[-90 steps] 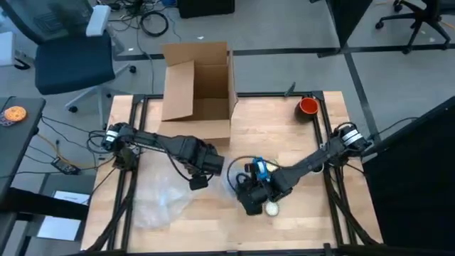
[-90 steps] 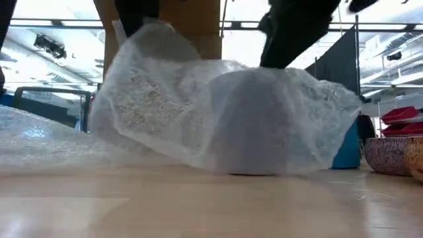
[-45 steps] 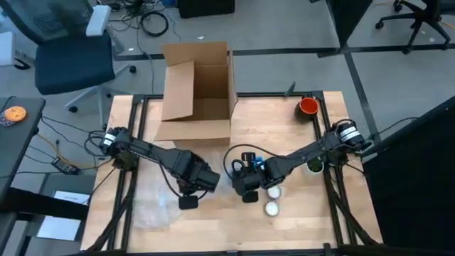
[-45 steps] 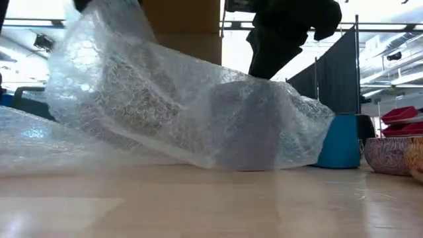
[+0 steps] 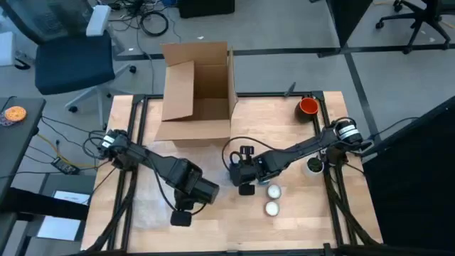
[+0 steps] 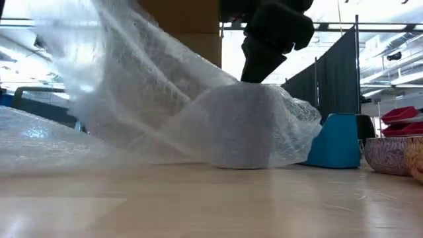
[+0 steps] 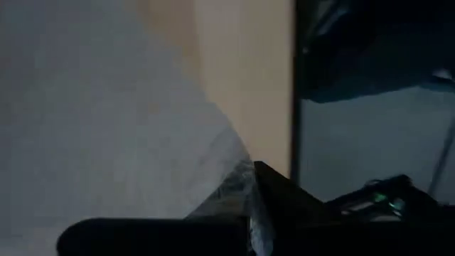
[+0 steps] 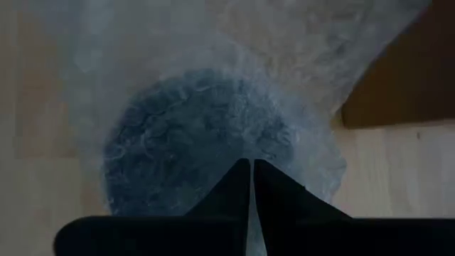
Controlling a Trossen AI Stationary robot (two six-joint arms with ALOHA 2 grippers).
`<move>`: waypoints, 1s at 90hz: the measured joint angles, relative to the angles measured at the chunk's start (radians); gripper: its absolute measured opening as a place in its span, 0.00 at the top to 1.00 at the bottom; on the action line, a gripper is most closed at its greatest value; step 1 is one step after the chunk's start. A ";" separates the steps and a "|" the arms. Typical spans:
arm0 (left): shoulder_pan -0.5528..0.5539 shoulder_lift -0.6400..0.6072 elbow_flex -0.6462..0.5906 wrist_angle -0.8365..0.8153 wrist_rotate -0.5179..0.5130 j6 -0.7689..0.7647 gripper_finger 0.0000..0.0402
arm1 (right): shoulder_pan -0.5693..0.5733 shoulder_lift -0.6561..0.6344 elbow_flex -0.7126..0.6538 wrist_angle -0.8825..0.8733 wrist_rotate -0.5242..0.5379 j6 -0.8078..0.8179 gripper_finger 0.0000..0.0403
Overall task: Wrap mug
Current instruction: Wrap the blue mug with the bubble wrap
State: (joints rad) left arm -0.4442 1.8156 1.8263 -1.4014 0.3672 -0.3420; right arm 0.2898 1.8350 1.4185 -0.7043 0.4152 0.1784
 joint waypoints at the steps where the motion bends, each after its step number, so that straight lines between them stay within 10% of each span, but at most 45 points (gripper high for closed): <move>1: 0.000 0.000 0.000 0.005 0.004 0.003 1.00 | -0.001 0.002 0.000 0.000 0.000 -0.001 1.00; 65: 0.015 0.000 0.000 0.397 0.012 0.189 0.80 | -0.006 0.053 0.000 0.026 -0.036 -0.033 1.00; 90: 0.035 0.000 0.000 0.407 -0.066 0.201 0.91 | 0.031 -0.006 -0.001 -0.003 0.005 -0.030 1.00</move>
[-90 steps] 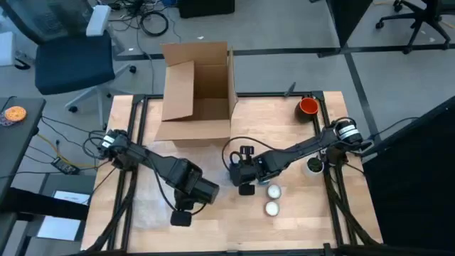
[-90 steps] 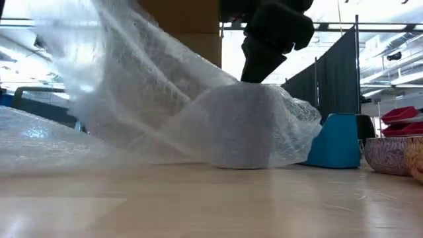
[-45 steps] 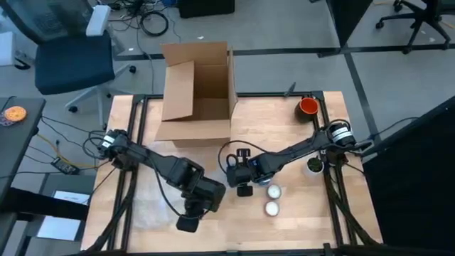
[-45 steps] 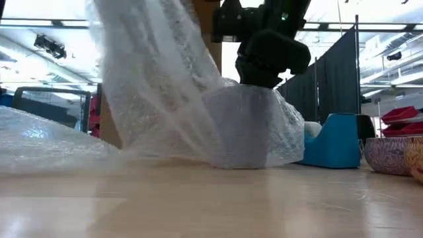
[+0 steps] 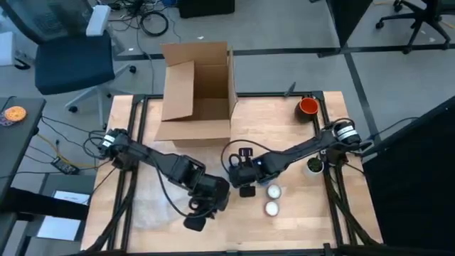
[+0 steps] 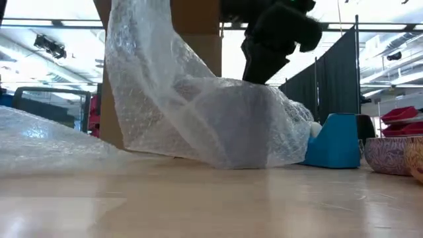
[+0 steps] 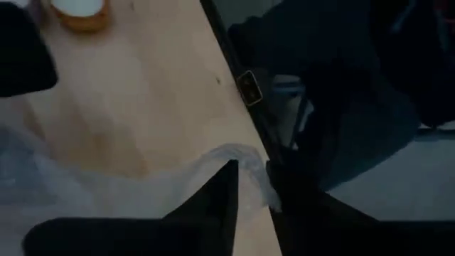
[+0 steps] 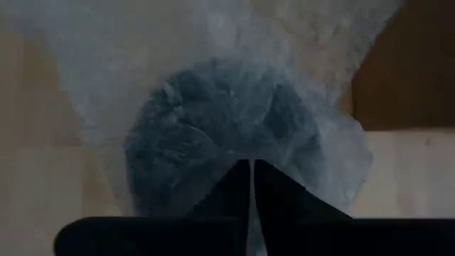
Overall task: Wrap mug
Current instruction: Wrap the blue mug with the bubble wrap
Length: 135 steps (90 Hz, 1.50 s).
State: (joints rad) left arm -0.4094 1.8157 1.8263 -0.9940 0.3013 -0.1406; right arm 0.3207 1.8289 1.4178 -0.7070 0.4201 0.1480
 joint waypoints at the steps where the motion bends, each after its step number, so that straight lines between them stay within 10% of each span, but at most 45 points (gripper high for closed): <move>1: 0.001 0.000 0.000 0.002 0.000 0.000 0.92 | 0.002 -0.004 0.000 0.000 0.005 0.001 1.00; 103: 0.009 0.000 0.000 -0.063 0.039 0.192 1.00 | -0.016 0.065 -0.002 0.326 0.156 -0.319 1.00; 135: 0.022 -0.025 0.001 -0.028 -0.011 0.306 1.00 | -0.023 -0.125 -0.365 0.912 0.115 -0.378 1.00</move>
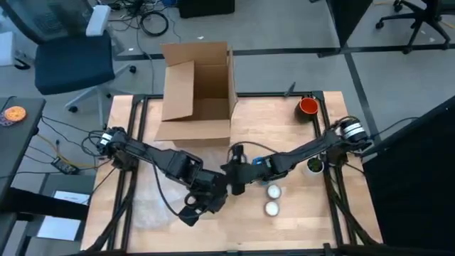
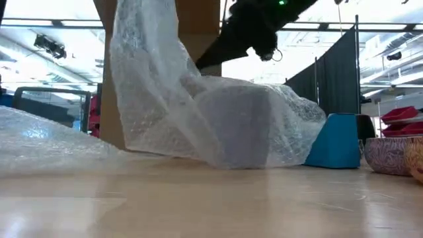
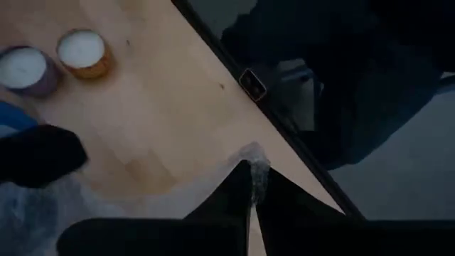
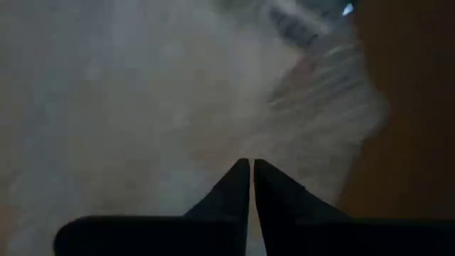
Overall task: Wrap mug
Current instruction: Wrap the blue mug with the bubble wrap
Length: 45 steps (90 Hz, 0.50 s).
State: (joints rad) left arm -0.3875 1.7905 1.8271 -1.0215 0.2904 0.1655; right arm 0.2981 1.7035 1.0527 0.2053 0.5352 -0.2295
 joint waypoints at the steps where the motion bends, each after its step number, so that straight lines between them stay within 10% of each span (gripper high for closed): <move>1: 0.002 0.000 0.000 0.000 -0.003 0.005 1.00 | -0.002 -0.006 -0.014 0.025 -0.008 0.002 1.00; 45: 0.173 0.000 0.000 0.173 -0.057 0.194 1.00 | -0.145 -0.037 -0.240 0.232 -0.229 0.122 1.00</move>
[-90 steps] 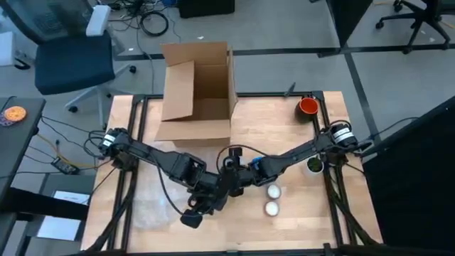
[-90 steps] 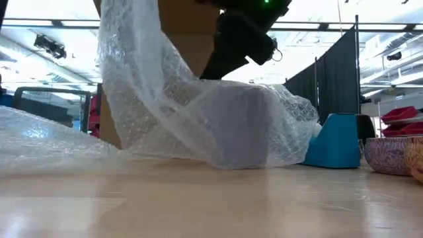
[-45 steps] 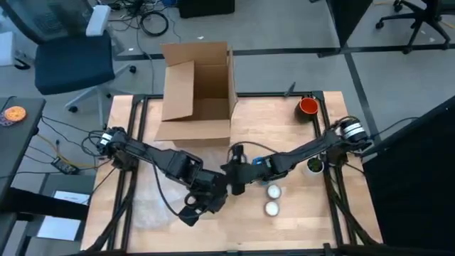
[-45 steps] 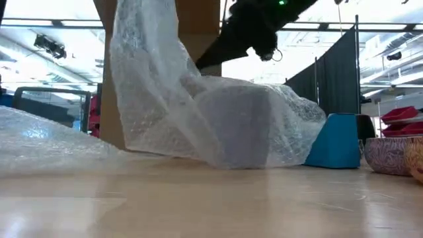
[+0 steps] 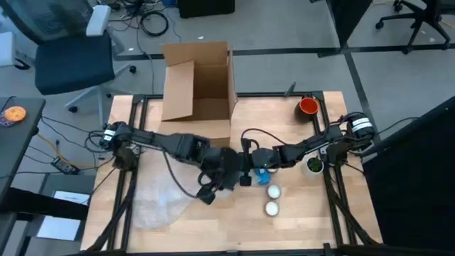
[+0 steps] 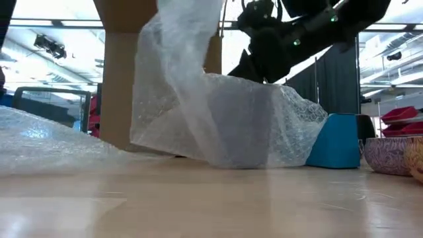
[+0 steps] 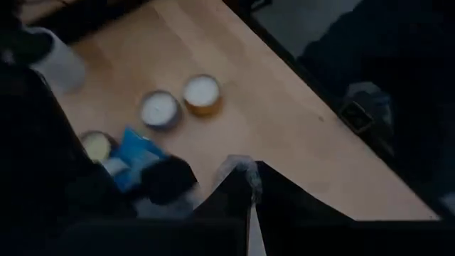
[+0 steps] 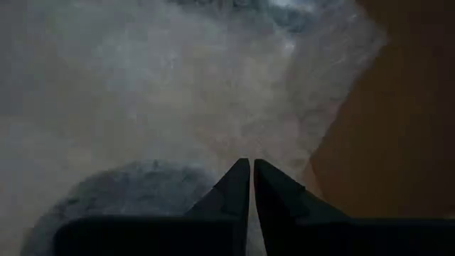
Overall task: Wrap mug
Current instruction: Wrap the blue mug with the bubble wrap
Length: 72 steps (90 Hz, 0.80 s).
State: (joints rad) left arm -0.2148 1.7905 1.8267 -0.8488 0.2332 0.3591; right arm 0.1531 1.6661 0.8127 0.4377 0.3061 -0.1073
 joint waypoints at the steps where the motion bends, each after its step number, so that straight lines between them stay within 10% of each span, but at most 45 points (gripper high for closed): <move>1: 0.004 0.000 0.000 0.005 0.000 0.003 1.00 | -0.003 0.000 0.000 0.001 -0.005 -0.002 1.00; 29: 0.107 -0.002 -0.031 0.102 -0.013 0.053 1.00 | -0.039 -0.003 0.000 -0.023 -0.133 -0.133 1.00; 72: 0.162 -0.004 -0.267 0.492 0.029 0.058 1.00 | 0.107 -0.265 -0.001 -0.421 0.303 -0.176 1.00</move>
State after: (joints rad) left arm -0.0526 1.7866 1.5601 -0.3570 0.2624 0.4166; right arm 0.2604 1.4006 0.8116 0.0163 0.6089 -0.2830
